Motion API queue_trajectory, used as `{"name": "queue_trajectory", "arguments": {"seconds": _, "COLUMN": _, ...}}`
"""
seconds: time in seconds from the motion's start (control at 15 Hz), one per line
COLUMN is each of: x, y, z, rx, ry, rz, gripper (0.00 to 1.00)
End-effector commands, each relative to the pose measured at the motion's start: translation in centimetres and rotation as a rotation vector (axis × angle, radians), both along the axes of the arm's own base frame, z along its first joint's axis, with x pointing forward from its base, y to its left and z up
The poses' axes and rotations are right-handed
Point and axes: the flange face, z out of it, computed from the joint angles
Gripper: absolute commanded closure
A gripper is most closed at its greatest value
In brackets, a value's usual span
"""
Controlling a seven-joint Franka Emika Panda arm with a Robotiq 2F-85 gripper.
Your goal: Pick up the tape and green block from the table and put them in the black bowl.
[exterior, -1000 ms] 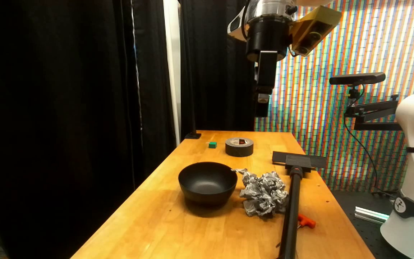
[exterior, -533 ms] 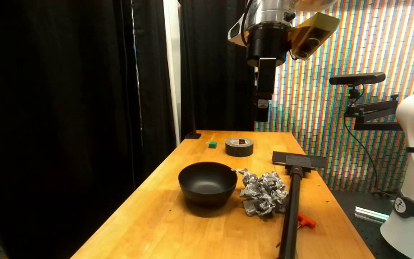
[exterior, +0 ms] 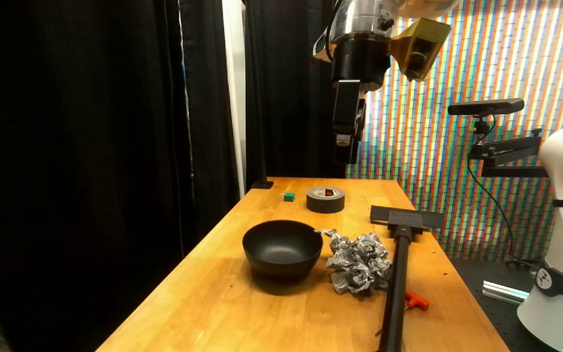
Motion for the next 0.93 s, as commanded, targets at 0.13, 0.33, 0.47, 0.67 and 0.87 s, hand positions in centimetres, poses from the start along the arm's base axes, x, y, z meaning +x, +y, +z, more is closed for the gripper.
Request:
{"name": "queue_trajectory", "arguments": {"seconds": 0.13, "x": 0.1, "y": 0.2, "z": 0.5, "rx": -0.006, "ry": -0.012, "rz": -0.120, "gripper": 0.00}}
{"name": "queue_trajectory", "arguments": {"seconds": 0.33, "x": 0.1, "y": 0.6, "z": 0.5, "rx": -0.010, "ry": -0.003, "rz": -0.075, "gripper": 0.00}}
{"name": "queue_trajectory", "arguments": {"seconds": 0.47, "x": -0.5, "y": -4.3, "z": 0.4, "rx": -0.007, "ry": 0.004, "rz": -0.049, "gripper": 0.00}}
{"name": "queue_trajectory", "arguments": {"seconds": 0.67, "x": -0.5, "y": -10.0, "z": 0.9, "rx": -0.025, "ry": 0.025, "rz": -0.039, "gripper": 0.00}}
{"name": "queue_trajectory", "arguments": {"seconds": 0.87, "x": -0.8, "y": -17.3, "z": 1.2, "rx": -0.051, "ry": 0.040, "rz": -0.024, "gripper": 0.00}}
